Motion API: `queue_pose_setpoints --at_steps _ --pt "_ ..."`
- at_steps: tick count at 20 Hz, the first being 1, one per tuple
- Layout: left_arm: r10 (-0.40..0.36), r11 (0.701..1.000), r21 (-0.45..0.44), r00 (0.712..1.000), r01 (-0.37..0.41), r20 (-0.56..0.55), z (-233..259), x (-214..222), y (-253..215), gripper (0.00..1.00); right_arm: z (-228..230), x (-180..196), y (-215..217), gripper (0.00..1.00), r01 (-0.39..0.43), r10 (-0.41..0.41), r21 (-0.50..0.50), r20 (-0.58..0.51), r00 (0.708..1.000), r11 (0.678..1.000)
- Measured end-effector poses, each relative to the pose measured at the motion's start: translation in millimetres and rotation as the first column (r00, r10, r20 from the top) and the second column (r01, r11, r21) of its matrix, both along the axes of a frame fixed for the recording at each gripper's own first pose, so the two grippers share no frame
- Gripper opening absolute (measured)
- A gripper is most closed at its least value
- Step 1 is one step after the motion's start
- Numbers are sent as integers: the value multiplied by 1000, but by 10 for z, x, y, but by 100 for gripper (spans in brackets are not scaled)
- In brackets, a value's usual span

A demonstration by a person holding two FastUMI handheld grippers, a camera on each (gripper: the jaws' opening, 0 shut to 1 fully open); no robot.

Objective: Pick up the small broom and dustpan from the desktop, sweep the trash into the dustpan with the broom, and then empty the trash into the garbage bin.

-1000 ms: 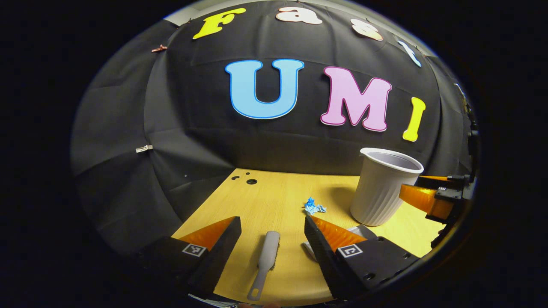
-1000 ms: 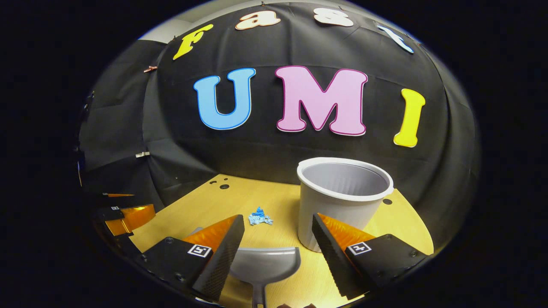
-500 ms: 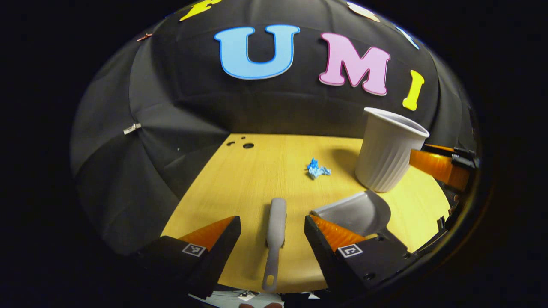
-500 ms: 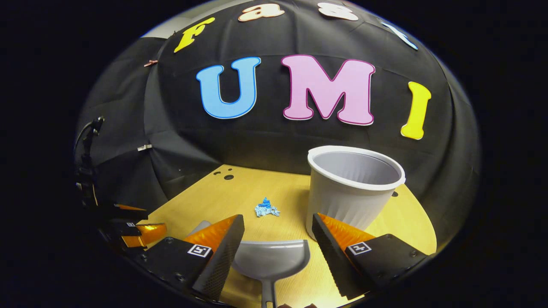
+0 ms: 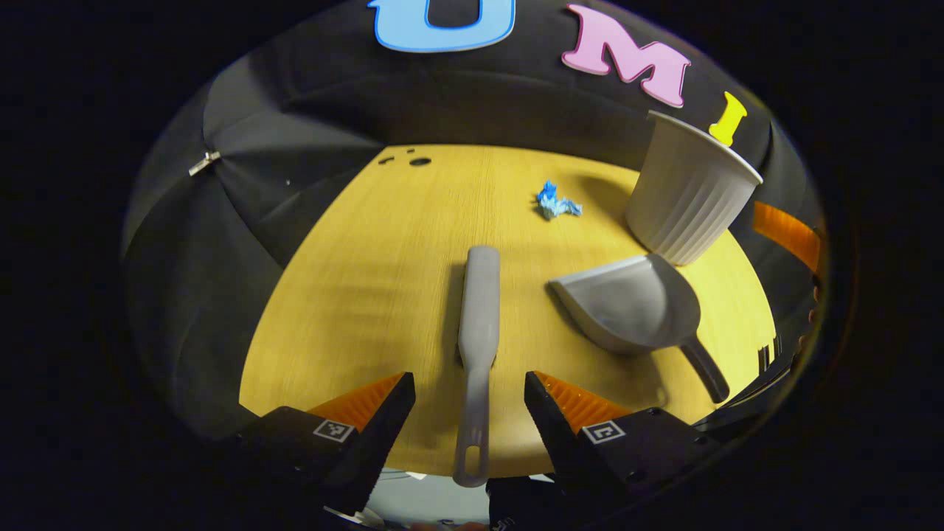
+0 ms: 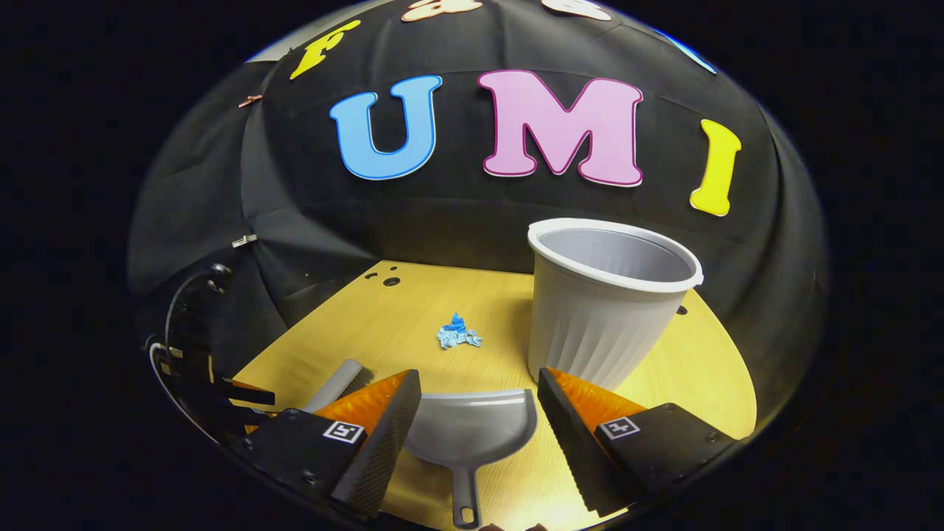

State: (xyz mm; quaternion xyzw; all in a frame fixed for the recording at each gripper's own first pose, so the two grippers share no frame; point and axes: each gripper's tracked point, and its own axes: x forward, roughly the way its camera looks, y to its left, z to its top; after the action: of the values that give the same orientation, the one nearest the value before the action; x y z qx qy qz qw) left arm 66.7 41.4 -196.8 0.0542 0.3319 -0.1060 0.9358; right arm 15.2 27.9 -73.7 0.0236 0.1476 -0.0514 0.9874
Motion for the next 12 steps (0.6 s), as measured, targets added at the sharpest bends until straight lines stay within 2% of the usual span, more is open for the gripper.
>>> queue_pose_setpoints --at_steps 7,12 --pt "12 998 68 990 -2 -139 -327 122 91 96 -168 -104 17 99 11 -10 21 -53 999 1000" --pt "-23 991 123 976 51 -218 -488 285 36 96 -359 -174 129 99 -8 12 39 -114 993 999"
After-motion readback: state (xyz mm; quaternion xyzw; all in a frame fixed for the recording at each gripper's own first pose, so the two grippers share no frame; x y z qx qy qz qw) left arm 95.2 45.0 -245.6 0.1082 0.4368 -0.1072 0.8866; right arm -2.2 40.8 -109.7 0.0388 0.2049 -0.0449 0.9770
